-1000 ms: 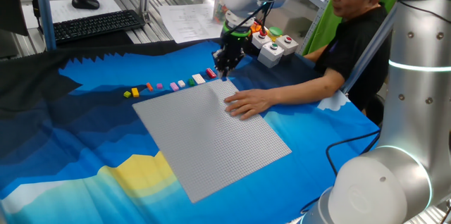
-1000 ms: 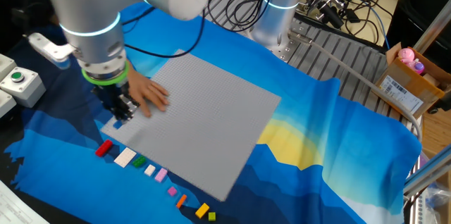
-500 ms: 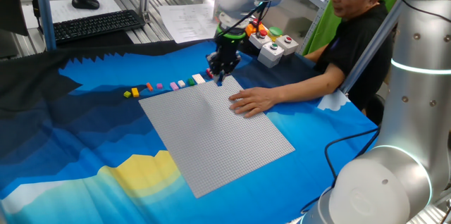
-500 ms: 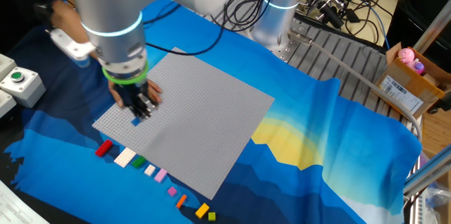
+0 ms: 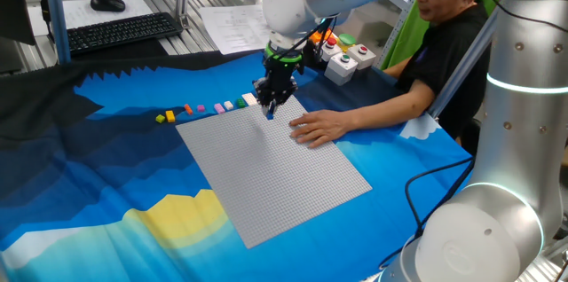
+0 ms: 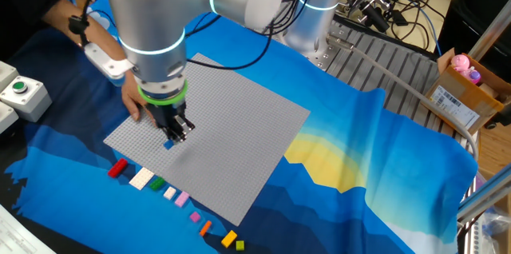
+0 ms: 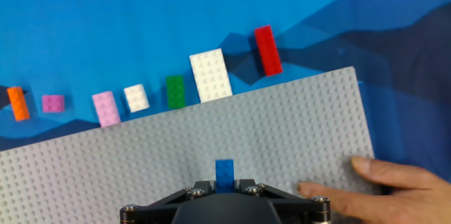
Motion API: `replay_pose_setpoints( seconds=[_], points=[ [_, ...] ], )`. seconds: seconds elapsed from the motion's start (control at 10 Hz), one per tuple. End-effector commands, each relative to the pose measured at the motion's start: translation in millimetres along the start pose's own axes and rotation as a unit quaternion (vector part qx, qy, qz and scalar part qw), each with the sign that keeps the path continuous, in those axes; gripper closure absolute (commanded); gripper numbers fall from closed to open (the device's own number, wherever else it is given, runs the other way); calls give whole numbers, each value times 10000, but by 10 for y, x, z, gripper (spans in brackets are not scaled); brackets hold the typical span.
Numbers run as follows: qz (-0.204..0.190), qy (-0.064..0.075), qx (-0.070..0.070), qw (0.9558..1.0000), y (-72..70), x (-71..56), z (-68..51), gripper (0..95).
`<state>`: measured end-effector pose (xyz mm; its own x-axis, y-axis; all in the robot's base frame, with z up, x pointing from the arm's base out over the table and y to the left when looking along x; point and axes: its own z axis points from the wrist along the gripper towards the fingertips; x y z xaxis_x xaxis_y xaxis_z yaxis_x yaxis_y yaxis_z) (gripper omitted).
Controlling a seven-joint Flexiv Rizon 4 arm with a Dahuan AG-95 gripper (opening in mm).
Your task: Stack small Lego blocks one on top of the other
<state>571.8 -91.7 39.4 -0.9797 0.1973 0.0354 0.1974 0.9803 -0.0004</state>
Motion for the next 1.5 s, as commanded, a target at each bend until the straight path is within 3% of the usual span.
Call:
replay_pose_setpoints(
  seconds=[0.1, 0.6, 0.9, 1.5],
  points=[
    [-241, -25, 54, 9997, 27, 23, 71, 950],
    [-308, 12, 24, 9995, 25, 19, 73, 950],
    [-351, -38, 25, 9994, 12, 24, 84, 950],
    [-462, -52, 10, 9989, -100, 241, 141, 950]
  ],
)
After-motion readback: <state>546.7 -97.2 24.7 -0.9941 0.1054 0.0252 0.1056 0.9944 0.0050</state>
